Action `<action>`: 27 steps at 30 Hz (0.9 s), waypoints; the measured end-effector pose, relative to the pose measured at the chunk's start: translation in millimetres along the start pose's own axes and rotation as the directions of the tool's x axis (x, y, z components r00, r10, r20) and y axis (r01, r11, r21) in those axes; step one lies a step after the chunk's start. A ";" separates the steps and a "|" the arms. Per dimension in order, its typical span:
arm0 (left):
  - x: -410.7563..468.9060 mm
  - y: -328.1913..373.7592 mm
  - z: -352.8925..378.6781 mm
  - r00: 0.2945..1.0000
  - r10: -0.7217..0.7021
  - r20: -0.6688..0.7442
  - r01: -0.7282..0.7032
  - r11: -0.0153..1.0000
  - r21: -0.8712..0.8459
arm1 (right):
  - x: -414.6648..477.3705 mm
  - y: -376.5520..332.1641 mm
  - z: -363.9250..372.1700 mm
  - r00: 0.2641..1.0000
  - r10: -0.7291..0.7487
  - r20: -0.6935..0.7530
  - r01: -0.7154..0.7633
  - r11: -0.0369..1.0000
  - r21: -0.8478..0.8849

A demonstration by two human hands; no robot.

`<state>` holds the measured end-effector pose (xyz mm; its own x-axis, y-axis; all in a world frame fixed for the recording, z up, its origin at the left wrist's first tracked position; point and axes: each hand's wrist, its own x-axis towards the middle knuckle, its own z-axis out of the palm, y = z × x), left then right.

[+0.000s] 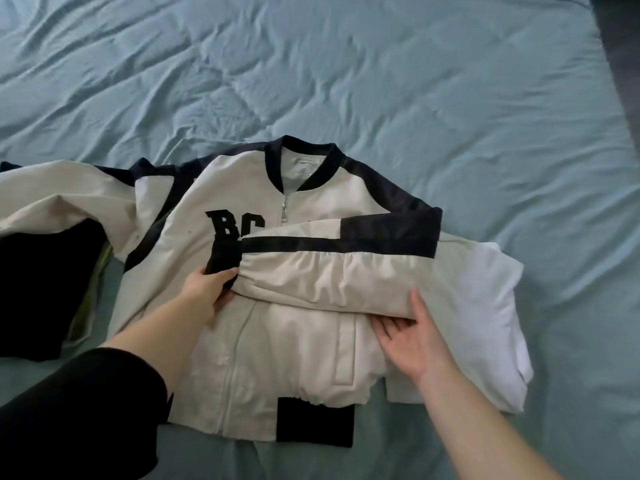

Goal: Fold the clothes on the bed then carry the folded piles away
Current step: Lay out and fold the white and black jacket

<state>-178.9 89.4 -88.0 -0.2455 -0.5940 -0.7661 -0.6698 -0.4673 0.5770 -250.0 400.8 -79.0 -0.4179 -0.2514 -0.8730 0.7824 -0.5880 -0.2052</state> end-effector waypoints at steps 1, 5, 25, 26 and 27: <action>6.6 -1.9 -2.9 1.000 -0.025 0.013 0.026 0.999 -0.034 | 4.2 1.6 -1.6 0.998 -0.031 -0.054 0.033 0.999 0.039; 20.0 17.4 -10.4 0.996 0.059 0.065 -0.055 0.997 -0.062 | 12.9 13.7 4.1 0.984 -0.091 -0.155 0.099 0.994 0.044; 43.6 38.6 -6.4 0.521 0.616 0.591 -0.582 -0.250 0.774 | 16.9 103.4 112.9 0.567 -0.556 0.607 0.462 -0.396 -0.794; 50.0 35.3 -5.1 0.520 0.580 0.628 -0.569 -0.314 0.760 | 29.3 101.8 119.9 0.571 -0.479 0.667 0.401 -0.547 -0.735; 59.7 34.6 -6.7 0.538 0.561 0.629 -0.549 -0.332 0.767 | 44.0 97.5 124.6 0.614 -0.407 0.676 0.309 -0.665 -0.680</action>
<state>-212.1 33.4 -111.9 -0.9486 -0.1704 -0.2665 -0.1800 0.9836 0.0116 -249.6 236.7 -82.2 -0.8873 -0.4351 -0.1531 -0.3353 0.8362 -0.4339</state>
